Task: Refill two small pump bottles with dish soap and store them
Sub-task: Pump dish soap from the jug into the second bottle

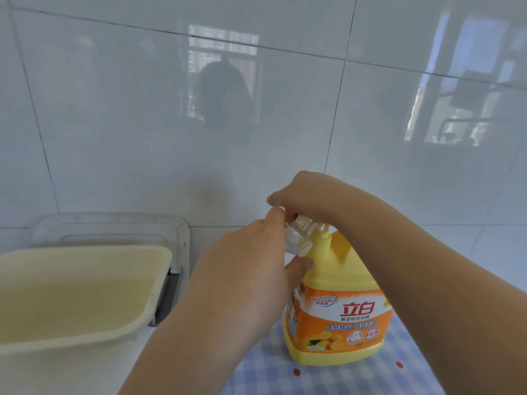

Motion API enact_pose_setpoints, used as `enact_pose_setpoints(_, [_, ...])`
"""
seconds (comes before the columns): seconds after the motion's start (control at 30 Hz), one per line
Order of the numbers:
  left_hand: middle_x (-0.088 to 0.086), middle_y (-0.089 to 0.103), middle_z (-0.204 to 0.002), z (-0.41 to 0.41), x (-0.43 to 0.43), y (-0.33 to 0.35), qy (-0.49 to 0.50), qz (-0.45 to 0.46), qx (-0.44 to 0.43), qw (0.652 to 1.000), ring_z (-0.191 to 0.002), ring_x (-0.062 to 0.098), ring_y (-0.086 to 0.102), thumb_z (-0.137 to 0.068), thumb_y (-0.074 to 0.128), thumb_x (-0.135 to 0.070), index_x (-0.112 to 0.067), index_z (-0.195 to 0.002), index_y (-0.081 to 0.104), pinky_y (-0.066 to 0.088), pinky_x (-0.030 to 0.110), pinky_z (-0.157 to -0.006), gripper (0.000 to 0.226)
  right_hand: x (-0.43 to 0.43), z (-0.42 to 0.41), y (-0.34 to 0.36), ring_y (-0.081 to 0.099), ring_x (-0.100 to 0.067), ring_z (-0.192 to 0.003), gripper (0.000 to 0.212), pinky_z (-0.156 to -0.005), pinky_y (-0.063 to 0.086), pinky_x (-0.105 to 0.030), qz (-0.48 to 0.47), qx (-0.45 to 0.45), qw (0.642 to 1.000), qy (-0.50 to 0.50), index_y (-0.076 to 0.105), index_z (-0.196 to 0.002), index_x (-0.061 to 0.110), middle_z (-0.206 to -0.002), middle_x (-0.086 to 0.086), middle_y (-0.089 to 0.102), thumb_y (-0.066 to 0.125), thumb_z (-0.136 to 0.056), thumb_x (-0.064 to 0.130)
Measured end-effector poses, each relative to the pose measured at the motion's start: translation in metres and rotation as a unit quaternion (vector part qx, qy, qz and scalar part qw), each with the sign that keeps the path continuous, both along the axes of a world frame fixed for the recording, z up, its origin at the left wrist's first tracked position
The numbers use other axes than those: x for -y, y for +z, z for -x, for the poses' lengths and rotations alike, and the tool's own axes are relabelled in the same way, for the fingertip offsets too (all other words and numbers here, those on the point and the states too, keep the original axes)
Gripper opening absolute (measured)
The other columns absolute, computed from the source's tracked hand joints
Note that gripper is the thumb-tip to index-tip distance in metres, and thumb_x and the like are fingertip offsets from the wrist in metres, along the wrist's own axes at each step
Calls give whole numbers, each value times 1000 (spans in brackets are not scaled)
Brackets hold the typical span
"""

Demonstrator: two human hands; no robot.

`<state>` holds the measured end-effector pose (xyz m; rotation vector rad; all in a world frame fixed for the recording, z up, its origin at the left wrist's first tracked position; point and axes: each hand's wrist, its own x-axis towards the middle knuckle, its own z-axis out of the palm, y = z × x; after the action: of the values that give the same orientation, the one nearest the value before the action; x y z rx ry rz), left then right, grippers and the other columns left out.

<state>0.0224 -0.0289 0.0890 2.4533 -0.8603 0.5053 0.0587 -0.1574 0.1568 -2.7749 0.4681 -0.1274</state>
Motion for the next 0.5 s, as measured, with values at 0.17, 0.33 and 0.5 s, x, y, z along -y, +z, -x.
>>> enact_pose_setpoints(0.17, [-17, 51, -92, -1, 0, -2, -3, -27, -5, 1000, -63, 6, 49, -89, 45, -62, -38, -116, 34, 26, 14, -49, 38, 1, -4, -11, 33, -15, -49, 27, -50, 27, -24, -1, 14, 1000, -3, 43, -60, 17, -55, 3, 40, 53, -84, 23])
enact_pose_setpoints(0.33, [-16, 56, -92, -3, 0, -3, -10, -22, -1, 1000, -63, 7, 53, -89, 47, -61, -37, -117, 35, 29, 15, -50, 39, 1, -4, -10, 32, -15, -51, 27, -49, 26, -24, -14, 21, 1000, 2, 41, -61, 17, -59, 2, 38, 53, -85, 22])
enact_pose_setpoints(0.5, [-14, 61, -98, -3, 1, -5, -14, -6, 0, 1000, -70, 8, 61, -89, 49, -60, -39, -119, 36, 42, 23, -58, 39, 1, -2, -10, 32, -14, -50, 28, -48, 26, -23, -18, 21, 1000, 5, 40, -61, 16, -58, 2, 38, 51, -87, 19])
